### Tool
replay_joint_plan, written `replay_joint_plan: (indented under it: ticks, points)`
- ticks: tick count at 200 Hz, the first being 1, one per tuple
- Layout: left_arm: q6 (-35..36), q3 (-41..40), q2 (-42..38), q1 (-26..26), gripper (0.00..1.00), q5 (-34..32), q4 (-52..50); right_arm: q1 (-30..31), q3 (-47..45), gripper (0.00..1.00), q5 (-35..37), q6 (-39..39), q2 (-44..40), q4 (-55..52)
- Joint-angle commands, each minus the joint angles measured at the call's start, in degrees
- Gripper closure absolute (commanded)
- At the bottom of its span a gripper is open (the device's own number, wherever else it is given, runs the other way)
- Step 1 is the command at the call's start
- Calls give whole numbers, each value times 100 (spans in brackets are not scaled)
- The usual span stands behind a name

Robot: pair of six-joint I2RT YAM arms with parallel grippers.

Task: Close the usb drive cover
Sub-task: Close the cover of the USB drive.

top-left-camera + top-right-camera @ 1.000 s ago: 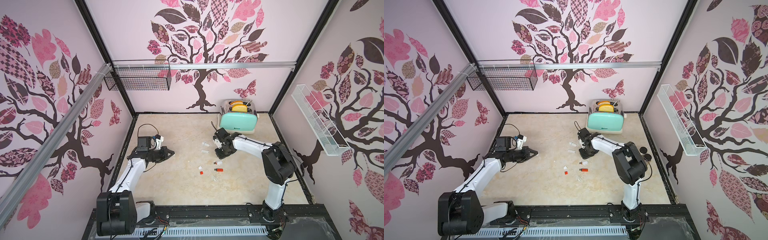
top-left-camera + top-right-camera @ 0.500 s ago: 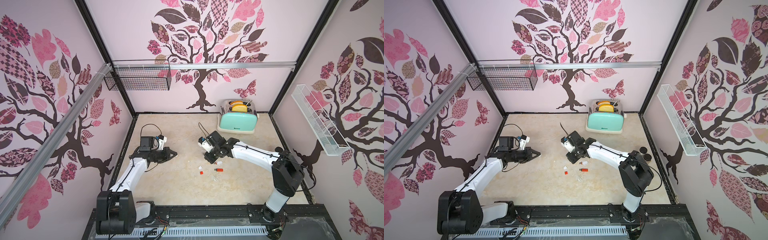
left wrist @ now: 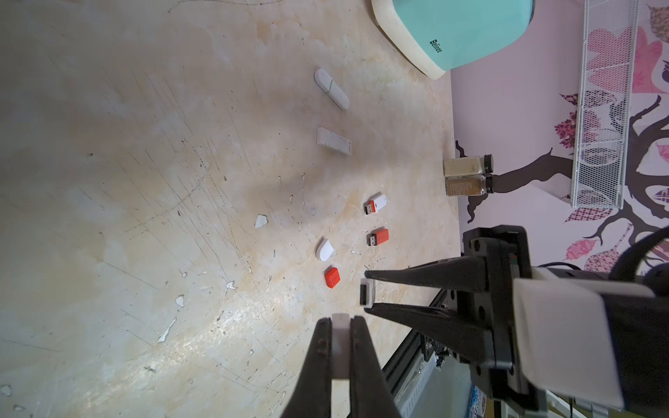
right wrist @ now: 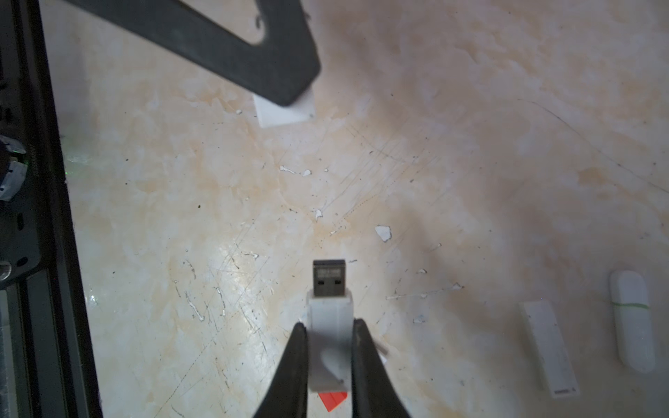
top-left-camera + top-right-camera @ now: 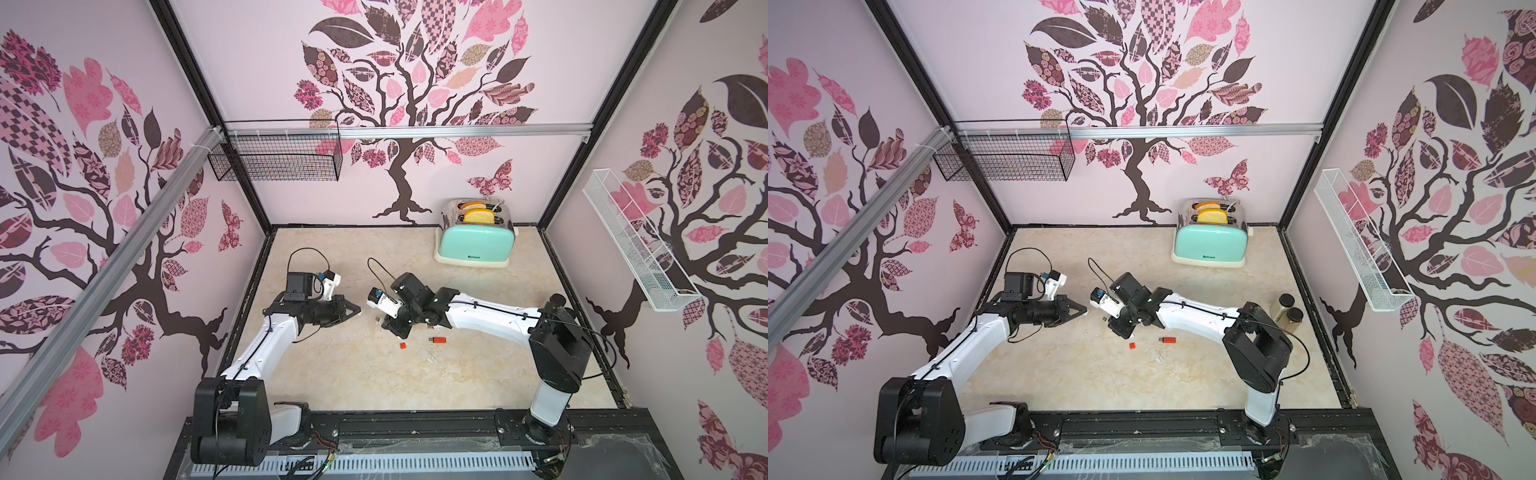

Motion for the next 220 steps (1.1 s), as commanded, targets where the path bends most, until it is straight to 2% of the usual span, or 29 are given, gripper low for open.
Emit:
replay_joint_plan:
  ticks: [1,66,89,165,220]
  points:
    - [11,183,77,-43,100,192,27,106,68,100,55,-172,-12,370]
    - [-55,64,153,-141,100,293,148,204,187,100,-52,-70,186,584]
    - [10,113,147,-139,100,220,4,229,421,100,78,13,255,326]
    - [59,188,349,-218,100,15,-24,242,171,100,-26,36,23,781]
    - [49,121,258,-273,100,71,9,242,101,100,247,9,-53,879]
